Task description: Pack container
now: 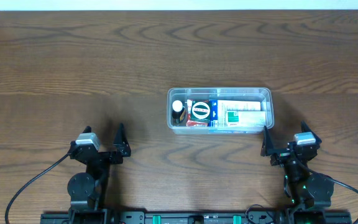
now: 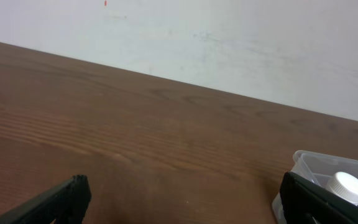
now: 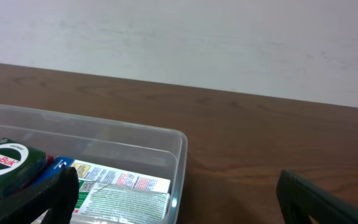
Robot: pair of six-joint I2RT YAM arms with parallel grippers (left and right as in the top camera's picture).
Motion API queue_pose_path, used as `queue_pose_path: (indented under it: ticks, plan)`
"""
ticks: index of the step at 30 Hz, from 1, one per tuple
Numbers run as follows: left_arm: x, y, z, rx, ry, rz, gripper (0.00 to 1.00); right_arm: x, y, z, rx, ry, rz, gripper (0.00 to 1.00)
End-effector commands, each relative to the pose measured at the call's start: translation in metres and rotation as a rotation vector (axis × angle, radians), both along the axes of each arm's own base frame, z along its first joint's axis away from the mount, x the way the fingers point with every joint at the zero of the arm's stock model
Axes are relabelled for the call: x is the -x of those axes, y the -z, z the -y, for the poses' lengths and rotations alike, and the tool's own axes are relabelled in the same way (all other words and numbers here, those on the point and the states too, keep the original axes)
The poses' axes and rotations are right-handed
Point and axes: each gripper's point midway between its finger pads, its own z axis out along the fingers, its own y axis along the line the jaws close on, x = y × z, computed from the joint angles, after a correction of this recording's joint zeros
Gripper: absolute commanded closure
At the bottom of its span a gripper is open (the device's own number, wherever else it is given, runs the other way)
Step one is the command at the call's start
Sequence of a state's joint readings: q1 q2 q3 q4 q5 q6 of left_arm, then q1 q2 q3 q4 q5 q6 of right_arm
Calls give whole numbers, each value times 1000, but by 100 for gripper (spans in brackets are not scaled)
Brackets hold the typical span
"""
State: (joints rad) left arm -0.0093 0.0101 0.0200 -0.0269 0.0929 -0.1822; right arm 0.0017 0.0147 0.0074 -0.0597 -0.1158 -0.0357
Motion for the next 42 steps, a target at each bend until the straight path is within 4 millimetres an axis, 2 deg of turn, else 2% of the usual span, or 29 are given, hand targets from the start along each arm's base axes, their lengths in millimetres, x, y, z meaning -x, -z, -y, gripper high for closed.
queue_pose_path:
  ticks: [1,6,17,42]
  plan:
    - [1,16,0,-13,1,-47,2,0,0,5,-12,24,0,1]
    - [1,16,0,-13,1,-47,2,0,0,5,-11,27,-1,1]
    - [1,16,-1,-14,1,-47,2,0,2,27,-38,156,-7,1]
    - [1,16,0,-13,1,-47,2,-1,2,26,-18,149,-6,1]
